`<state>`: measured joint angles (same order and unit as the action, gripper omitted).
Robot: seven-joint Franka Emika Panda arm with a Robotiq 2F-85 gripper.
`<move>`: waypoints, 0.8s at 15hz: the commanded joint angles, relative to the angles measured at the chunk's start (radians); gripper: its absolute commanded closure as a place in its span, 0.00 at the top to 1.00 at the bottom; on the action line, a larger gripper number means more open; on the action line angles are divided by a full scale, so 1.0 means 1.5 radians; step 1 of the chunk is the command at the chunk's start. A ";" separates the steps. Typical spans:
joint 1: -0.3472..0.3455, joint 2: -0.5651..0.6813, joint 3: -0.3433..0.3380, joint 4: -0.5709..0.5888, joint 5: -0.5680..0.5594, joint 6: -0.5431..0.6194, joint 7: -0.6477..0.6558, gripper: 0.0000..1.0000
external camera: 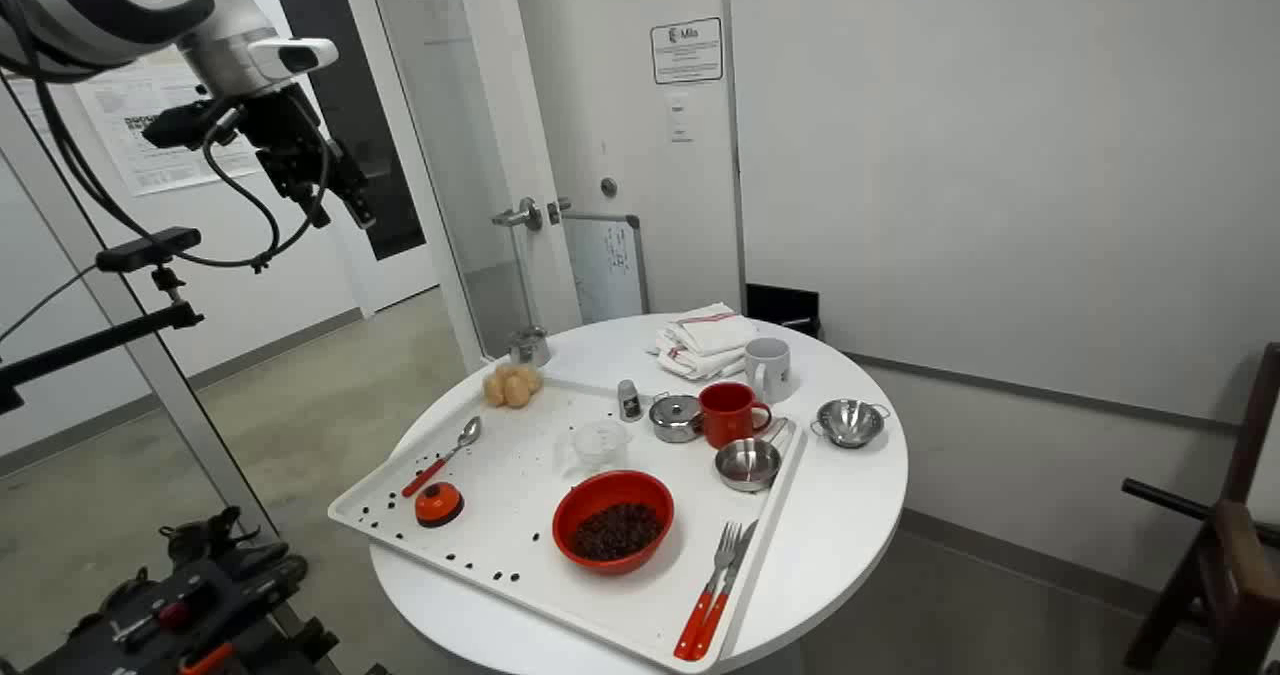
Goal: Pour the contents in the clear jug into the red bowl
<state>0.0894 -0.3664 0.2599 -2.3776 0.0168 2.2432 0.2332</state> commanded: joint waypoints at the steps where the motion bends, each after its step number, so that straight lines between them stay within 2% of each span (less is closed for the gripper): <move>1: 0.012 0.001 -0.011 0.001 -0.006 -0.002 0.004 1.00; 4: 0.001 0.012 -0.013 -0.005 -0.001 0.017 0.044 1.00; 6: -0.024 0.015 -0.001 -0.020 -0.031 0.074 0.131 1.00; 7: -0.002 0.010 -0.015 -0.006 -0.009 0.025 0.073 1.00; 10: -0.013 0.017 -0.015 -0.016 -0.018 0.057 0.108 1.00; 12: -0.039 0.024 0.008 -0.016 -0.060 0.062 0.192 1.00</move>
<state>0.0567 -0.3405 0.2495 -2.4030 -0.0105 2.3320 0.4085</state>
